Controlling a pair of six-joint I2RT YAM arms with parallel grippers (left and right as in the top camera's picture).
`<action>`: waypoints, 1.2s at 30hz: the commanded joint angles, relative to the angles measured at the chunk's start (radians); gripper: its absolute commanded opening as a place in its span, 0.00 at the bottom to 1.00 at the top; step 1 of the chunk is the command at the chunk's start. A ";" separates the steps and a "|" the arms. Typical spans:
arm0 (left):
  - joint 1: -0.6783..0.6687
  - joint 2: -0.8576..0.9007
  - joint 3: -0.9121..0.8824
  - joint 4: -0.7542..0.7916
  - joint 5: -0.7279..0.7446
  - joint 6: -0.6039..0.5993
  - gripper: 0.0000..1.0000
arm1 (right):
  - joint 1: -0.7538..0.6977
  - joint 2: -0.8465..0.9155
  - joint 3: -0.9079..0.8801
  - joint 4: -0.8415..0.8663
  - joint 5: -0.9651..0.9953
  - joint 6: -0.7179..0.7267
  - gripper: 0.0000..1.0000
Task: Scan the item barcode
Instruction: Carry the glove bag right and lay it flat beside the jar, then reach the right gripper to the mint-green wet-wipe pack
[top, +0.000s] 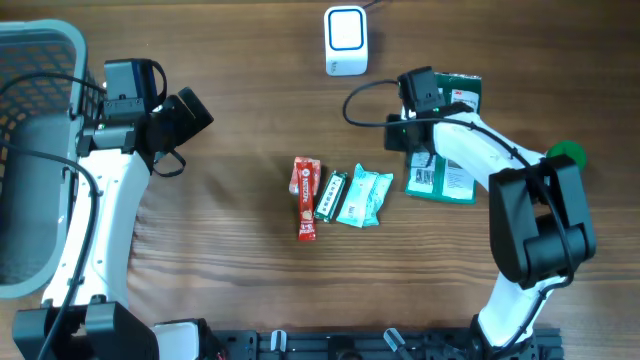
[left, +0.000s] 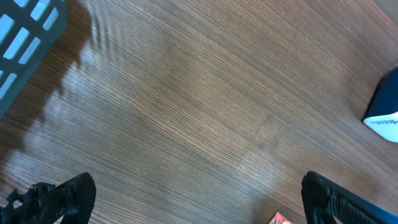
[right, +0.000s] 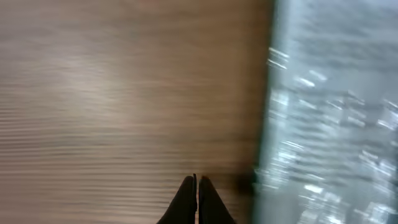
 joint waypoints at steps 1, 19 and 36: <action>0.004 -0.009 0.008 -0.001 -0.010 0.002 1.00 | -0.036 0.007 -0.032 -0.026 0.182 0.010 0.04; 0.004 -0.009 0.008 -0.001 -0.010 0.001 1.00 | -0.242 -0.087 0.025 -0.177 0.225 -0.071 0.04; 0.004 -0.009 0.008 -0.001 -0.010 0.002 1.00 | -0.215 -0.391 -0.010 -0.480 -0.469 -0.094 0.64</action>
